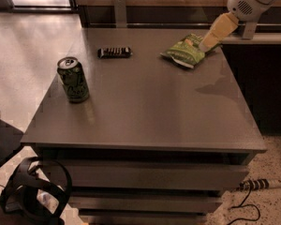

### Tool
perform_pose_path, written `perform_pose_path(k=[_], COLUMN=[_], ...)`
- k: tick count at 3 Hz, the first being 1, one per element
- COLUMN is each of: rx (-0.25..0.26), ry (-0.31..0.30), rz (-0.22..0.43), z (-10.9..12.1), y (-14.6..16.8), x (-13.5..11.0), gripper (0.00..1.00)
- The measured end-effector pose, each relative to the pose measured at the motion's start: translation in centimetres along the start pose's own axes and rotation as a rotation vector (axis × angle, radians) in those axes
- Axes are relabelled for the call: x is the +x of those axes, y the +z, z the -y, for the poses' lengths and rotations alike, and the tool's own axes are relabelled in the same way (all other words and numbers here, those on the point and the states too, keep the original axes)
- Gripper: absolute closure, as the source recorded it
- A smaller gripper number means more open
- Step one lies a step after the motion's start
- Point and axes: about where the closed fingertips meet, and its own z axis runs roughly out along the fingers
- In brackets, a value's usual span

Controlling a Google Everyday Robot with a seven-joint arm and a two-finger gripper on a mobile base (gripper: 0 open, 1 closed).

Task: Pick green jalapeno chip bag

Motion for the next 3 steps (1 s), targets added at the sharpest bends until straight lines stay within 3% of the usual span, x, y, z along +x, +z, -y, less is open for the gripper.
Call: perform_pose_path(k=[1, 2, 3], rx=[-0.005, -0.005, -0.021], ry=[0.062, 0.062, 0.103], rz=[0.025, 0.025, 0.046], z=[2.0, 2.0, 2.3], y=[2.7, 2.8, 5.0], x=[0.0, 0.0, 0.2], gripper=[0.00, 0.00, 0.00])
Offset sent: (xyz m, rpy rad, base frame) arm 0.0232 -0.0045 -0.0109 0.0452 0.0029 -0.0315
